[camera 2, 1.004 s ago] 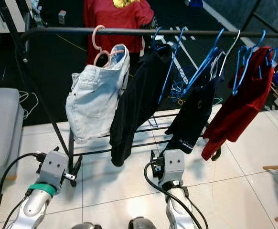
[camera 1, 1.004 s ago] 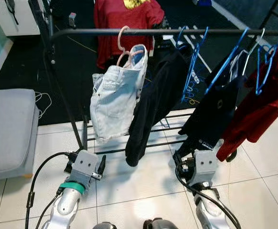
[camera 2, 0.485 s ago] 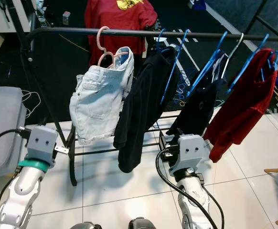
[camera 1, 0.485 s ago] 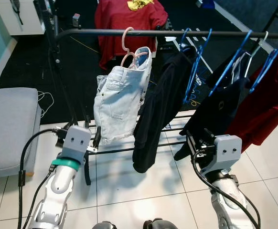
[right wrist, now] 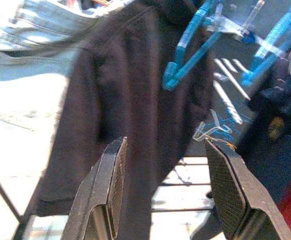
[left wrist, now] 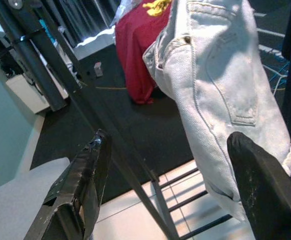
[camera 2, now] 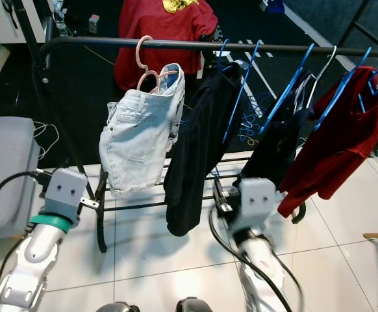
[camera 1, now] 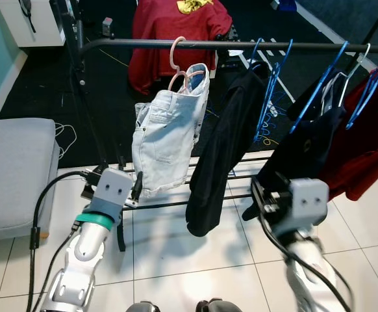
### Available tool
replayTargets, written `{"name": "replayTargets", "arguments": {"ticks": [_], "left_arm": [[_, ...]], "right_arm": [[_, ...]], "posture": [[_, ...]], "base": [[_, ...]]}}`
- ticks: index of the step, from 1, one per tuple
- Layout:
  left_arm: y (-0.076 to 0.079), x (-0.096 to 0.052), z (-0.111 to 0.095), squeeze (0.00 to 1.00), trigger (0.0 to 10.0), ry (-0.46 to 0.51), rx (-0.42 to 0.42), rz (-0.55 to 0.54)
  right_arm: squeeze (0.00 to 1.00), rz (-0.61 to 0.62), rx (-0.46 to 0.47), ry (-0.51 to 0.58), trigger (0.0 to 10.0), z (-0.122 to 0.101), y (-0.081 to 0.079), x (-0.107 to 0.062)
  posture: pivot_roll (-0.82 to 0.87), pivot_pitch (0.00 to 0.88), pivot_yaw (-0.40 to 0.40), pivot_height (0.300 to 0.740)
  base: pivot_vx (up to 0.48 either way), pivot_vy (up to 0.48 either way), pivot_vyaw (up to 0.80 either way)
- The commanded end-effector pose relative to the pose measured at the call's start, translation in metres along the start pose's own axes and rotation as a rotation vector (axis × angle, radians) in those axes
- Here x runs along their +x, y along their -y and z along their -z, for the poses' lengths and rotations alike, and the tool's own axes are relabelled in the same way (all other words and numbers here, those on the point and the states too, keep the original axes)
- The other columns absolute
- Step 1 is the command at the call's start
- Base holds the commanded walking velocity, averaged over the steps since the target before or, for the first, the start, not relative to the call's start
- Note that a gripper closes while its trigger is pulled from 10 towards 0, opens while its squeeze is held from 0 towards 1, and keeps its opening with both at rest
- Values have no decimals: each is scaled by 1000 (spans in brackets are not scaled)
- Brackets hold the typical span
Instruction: Hang hanger
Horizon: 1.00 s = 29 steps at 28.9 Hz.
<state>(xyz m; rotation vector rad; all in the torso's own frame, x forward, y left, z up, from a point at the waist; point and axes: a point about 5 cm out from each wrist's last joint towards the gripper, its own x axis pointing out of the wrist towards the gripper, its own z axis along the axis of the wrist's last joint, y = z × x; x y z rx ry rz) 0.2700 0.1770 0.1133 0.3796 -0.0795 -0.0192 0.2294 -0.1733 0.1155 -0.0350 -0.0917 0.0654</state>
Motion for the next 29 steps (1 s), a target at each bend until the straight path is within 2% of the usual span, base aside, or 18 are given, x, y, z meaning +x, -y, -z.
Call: {"name": "replayTargets", "arguments": {"ticks": [1, 3, 5, 6, 7, 8, 10, 18, 22, 29], "left_arm": [[4, 5, 0, 0, 10000, -11, -29, 22], [8, 9, 1, 0, 10000, -7, -27, 31], [9, 10, 1, 0, 10000, -7, -25, 33], [8, 9, -1, 0, 10000, 1, -42, 0], [8, 9, -1, 0, 10000, 1, -42, 0], [8, 9, -4, 0, 10000, 6, -56, -19], [9, 8, -7, 0, 10000, 15, -62, -24], [16, 6, -13, 0, 10000, 32, -68, 17], [23, 3, -15, 0, 10000, 27, -98, 45], [22, 6, -16, 0, 10000, 25, -108, 34]], "right_arm": [[0, -23, -1, 14, 10000, -4, -3, 7], [0, -33, -27, 35, 10000, -5, -5, 17], [0, -34, -33, 37, 10000, -5, -6, 19], [0, 24, -18, 68, 10000, -12, -1, 27], [0, 24, -18, 68, 10000, -12, -1, 27], [0, 77, 30, 84, 10000, -17, 2, 33], [0, 110, 65, 94, 10000, -21, 5, 37], [0, 48, 47, 84, 10000, -21, -1, 38], [0, -30, 64, 49, 10000, -13, -13, 35], [0, -45, 43, 35, 10000, -10, -15, 36]], "posture": [[-94, 0, 15, 740], [-94, 0, 15, 740], [-94, 0, 15, 740], [-85, 0, 9, 740], [-85, 0, 9, 740], [-82, 0, 8, 740], [-81, 0, 3, 740], [-81, 0, 3, 740], [-71, 0, -6, 740], [-75, 0, -7, 740]], "base": [[0, 0, 0], [0, 0, 0], [0, 0, 0], [0, 0, 0], [0, 0, 0], [0, 0, 0], [0, 0, 0], [0, 0, 0], [0, 0, 0], [0, 0, 0]]}}
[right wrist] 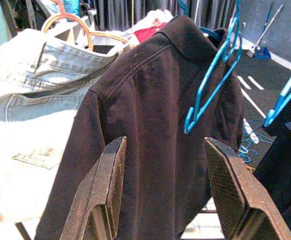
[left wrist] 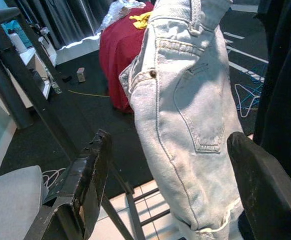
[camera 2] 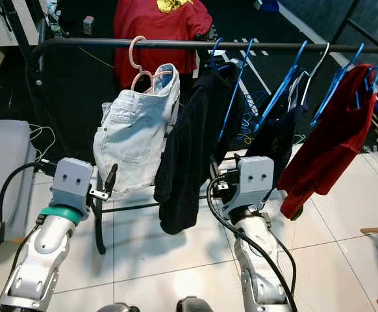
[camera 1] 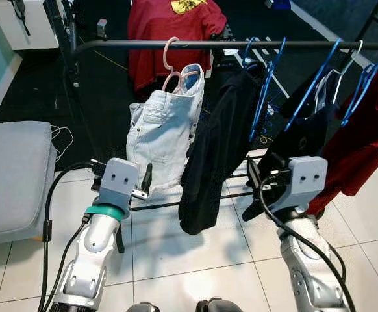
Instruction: Hang hanger
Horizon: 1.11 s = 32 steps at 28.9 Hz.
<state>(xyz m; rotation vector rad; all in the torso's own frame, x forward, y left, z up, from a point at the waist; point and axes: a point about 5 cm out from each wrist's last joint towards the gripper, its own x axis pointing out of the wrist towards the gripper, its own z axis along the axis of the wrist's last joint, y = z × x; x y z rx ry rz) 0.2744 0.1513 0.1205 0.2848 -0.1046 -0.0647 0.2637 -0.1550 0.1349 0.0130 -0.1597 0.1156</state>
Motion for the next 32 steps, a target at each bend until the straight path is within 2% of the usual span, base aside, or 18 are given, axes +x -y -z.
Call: {"name": "replayTargets", "arguments": {"ticks": [1, 9, 14, 18, 24, 27, 32], "left_arm": [[0, 1, 0, 0, 10000, -7, -16, -8], [1, 2, -1, 0, 10000, -6, -25, -11], [1, 3, -2, 0, 10000, -5, -32, -5], [2, 4, -2, 0, 10000, -8, -36, -1], [1, 4, -2, 0, 10000, -12, -36, -5], [1, 4, -2, 0, 10000, -14, -36, -8], [1, 4, -2, 0, 10000, -16, -37, -10]], "right_arm": [[0, 7, -7, -37, 10000, 7, 1, -1], [0, 18, 0, -44, 10000, 9, 2, -1], [0, 18, 2, -51, 10000, 10, 0, -2], [0, 19, -32, -75, 10000, 13, 0, -2], [0, 30, -53, -76, 10000, 13, 2, 1], [0, 46, -1, -66, 10000, 11, 3, 2], [0, 41, 0, -57, 10000, 10, 2, 2]], "posture": [[-76, 0, -6, 740], [-82, 0, -1, 740], [-83, 0, 3, 740], [-82, 0, 4, 740], [-78, 0, 4, 740], [-77, 0, 4, 740], [-79, 0, 6, 740]], "base": [[0, 0, 0], [0, 0, 0], [0, -337, 0], [0, -364, 0], [0, -305, 717], [0, -264, 0], [0, -145, 0]]}}
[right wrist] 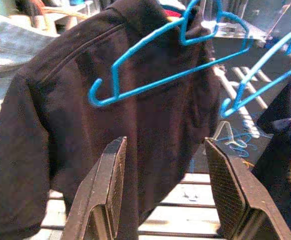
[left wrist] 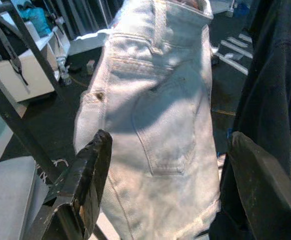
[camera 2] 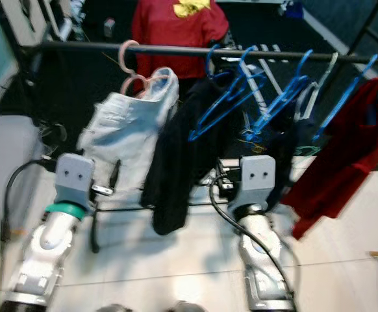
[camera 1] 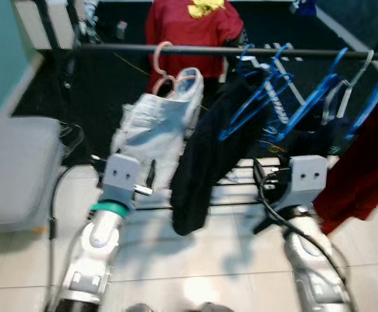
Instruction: Hang hanger
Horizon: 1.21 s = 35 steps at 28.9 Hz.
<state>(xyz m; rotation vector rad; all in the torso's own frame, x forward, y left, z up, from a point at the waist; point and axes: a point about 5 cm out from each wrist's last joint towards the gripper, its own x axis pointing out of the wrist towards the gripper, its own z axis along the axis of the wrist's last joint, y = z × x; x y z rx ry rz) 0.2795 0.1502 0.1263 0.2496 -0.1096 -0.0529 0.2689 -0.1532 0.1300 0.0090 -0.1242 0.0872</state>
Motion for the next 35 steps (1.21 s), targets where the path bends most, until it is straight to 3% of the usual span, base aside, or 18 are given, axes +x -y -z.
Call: {"name": "replayTargets", "arguments": {"ticks": [1, 11, 32, 35], "left_arm": [[2, -2, 4, 0, 10000, -23, -3, 3], [-1, -1, 7, 0, 10000, -52, -18, -14], [-4, 0, 1, 0, 10000, -19, -20, -38], [-5, 0, -1, 0, 10000, -6, -25, -42]], "right_arm": [[0, 11, 6, -23, 10000, 4, 3, -3], [0, 8, 7, -26, 10000, 5, 2, -4], [0, -18, -11, -35, 10000, 7, -1, -5], [0, -19, -10, -35, 10000, 8, -1, -5]], "posture": [[-80, 0, 5, 740], [-82, 0, 8, 740], [-80, 0, 7, 740], [-80, 0, 7, 740]], "base": [[0, 0, 0], [0, 0, 0], [448, 0, 0], [0, 0, 0]]}}
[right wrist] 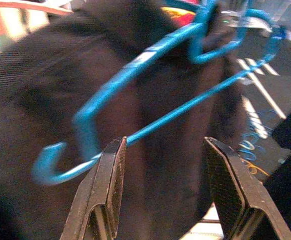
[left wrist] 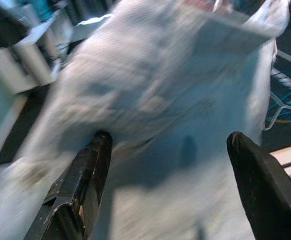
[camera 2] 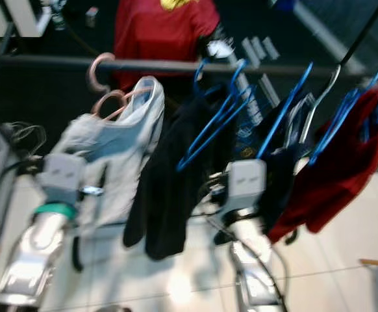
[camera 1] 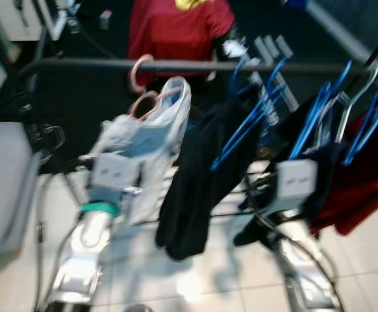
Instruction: Hang hanger
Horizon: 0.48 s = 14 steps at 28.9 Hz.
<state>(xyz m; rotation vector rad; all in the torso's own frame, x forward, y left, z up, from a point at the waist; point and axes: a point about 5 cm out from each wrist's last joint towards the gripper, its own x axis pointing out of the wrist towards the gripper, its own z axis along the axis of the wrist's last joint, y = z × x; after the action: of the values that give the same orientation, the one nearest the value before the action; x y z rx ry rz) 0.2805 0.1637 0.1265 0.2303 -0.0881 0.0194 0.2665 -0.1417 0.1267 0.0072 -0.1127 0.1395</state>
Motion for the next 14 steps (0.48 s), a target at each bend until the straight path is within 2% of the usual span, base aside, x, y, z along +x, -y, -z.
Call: {"name": "replayTargets", "arguments": {"ticks": [1, 6, 9, 10, 12, 14], "left_arm": [[8, -1, -6, 0, 10000, 30, -13, 26], [6, -4, -14, 0, 10000, 82, -44, 32], [9, -14, -21, 0, 10000, 116, -68, 142], [9, -14, -21, 0, 10000, 116, -68, 142], [11, -23, -25, 0, 10000, 118, -82, 233], [11, -23, -25, 0, 10000, 118, -82, 233]], "right_arm": [[0, 33, -11, -24, 10000, 5, 10, -4], [0, 30, -10, -27, 10000, 5, 10, -4], [0, 24, -10, -29, 10000, 5, 9, -5], [0, 24, -10, -29, 10000, 5, 9, -5], [0, 4, -13, -30, 10000, 6, 7, -6], [0, 4, -13, -30, 10000, 6, 7, -6]], "posture": [[-80, 0, 7, 740], [-79, 0, 6, 740], [-78, 0, 3, 740], [-78, 0, 3, 740], [-75, 0, 2, 740], [-75, 0, 2, 740]], "base": [[0, 0, 0], [0, 0, 0], [0, 0, 0], [0, 0, 0], [0, 0, 0], [0, 0, 0]]}}
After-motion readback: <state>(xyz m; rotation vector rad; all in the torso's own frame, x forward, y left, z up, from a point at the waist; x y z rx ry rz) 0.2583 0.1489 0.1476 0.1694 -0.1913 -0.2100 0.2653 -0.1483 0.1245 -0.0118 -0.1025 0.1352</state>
